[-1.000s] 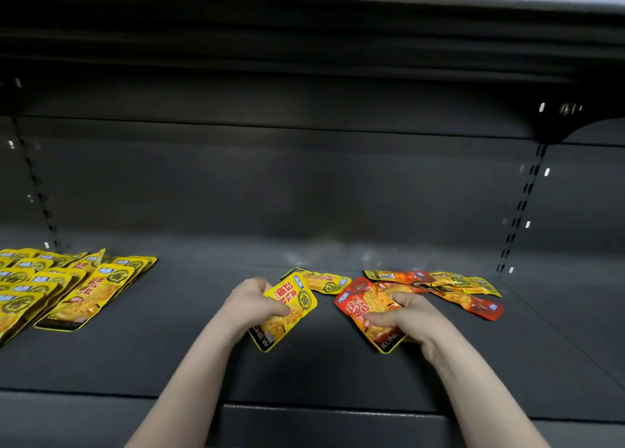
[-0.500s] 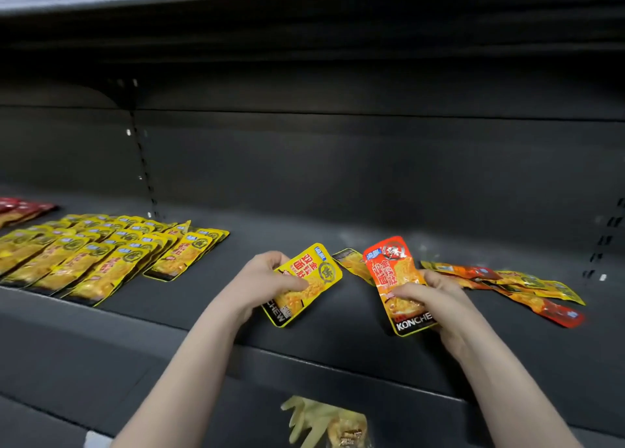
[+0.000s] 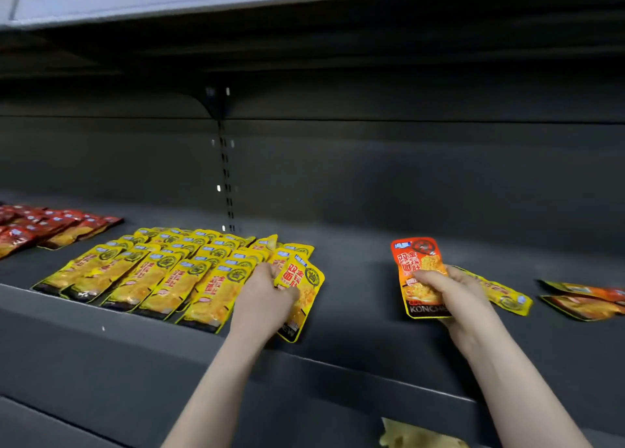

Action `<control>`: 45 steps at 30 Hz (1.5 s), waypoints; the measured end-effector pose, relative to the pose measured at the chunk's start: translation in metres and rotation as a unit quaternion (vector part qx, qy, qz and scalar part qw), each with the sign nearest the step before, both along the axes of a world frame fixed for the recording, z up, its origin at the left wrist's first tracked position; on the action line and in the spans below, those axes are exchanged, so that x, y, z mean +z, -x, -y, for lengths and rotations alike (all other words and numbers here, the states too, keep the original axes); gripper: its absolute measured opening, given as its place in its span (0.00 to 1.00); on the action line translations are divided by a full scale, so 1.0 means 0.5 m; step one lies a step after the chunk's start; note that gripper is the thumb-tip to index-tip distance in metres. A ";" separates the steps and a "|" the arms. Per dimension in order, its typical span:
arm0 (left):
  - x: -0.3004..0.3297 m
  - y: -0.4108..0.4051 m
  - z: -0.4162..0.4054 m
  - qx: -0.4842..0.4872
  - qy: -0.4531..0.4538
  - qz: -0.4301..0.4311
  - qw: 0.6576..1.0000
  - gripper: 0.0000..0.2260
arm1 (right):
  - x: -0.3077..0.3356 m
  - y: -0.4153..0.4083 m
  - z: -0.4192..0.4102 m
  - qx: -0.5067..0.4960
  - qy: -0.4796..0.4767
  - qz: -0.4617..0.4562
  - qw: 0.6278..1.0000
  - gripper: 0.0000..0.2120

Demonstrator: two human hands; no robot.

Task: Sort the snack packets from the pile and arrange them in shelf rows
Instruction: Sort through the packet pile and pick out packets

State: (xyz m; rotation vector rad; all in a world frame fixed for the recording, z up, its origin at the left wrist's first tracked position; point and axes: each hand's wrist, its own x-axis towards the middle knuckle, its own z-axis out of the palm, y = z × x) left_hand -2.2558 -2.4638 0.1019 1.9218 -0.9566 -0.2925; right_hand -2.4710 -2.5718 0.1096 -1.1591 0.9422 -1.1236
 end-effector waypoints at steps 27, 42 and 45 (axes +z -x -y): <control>-0.046 -0.058 0.030 0.110 -0.182 0.393 0.895 0.19 | -0.016 -0.106 -0.028 -0.041 -0.005 -0.072 0.997 0.04; -0.036 -0.059 0.032 0.020 -0.170 0.379 0.909 0.25 | -0.008 -0.108 -0.039 -0.022 -0.002 -0.095 0.995 0.03; -0.038 -0.060 0.034 0.007 -0.180 0.364 0.914 0.23 | -0.010 -0.107 -0.040 -0.021 -0.001 -0.094 0.995 0.04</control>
